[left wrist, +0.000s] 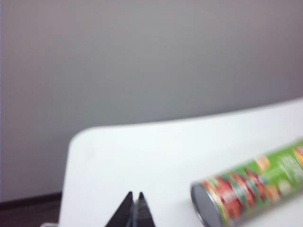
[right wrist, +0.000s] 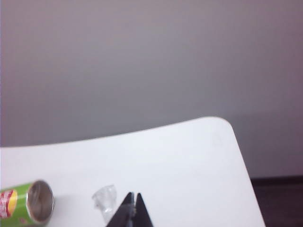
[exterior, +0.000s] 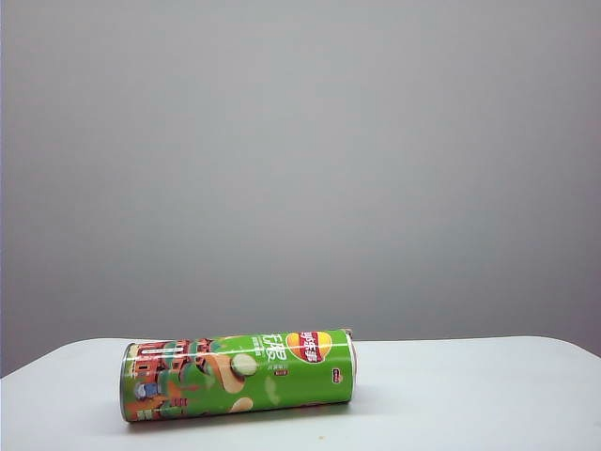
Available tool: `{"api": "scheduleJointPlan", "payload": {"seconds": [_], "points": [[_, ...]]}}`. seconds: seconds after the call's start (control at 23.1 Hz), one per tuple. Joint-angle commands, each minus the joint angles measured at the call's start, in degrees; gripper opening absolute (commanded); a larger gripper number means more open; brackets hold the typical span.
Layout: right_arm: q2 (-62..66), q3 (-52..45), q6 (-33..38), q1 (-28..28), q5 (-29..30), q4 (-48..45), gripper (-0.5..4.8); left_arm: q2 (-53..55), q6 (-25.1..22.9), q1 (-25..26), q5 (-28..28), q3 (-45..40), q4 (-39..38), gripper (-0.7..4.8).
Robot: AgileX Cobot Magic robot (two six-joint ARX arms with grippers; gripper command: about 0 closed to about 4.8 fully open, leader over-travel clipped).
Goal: Pick up the green tub of chips from the desk, push the transparent container that's holding the chips and has slipped out back in, and finally put the chips back on the desk.
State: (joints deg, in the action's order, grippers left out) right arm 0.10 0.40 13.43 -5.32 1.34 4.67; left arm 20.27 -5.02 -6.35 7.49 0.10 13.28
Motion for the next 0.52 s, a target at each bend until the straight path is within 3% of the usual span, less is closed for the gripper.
{"api": "scheduleJointPlan", "payload": {"seconds": [0.04, 0.17, 0.35, 0.52], "points": [[-0.04, -0.35, -0.15, -0.04, 0.24, 1.99, -0.08, -0.31, 0.94, 0.07, 3.69, 0.24, 2.75, -0.06], [-0.07, -0.35, 0.22, -0.04, 0.28, 1.07, -0.08, -4.50, 2.47, 0.04, 4.79, 0.24, 4.28, -0.06], [-0.07, -0.35, 0.31, -0.04, 0.28, 0.70, -0.08, -12.15, 1.75, 0.07, 4.13, 0.24, -2.12, -0.06], [-0.07, -0.35, 0.31, -0.02, 0.31, 1.42, -0.08, -20.13, -0.52, 0.00, -0.02, 0.26, -12.07, -0.06]]}}
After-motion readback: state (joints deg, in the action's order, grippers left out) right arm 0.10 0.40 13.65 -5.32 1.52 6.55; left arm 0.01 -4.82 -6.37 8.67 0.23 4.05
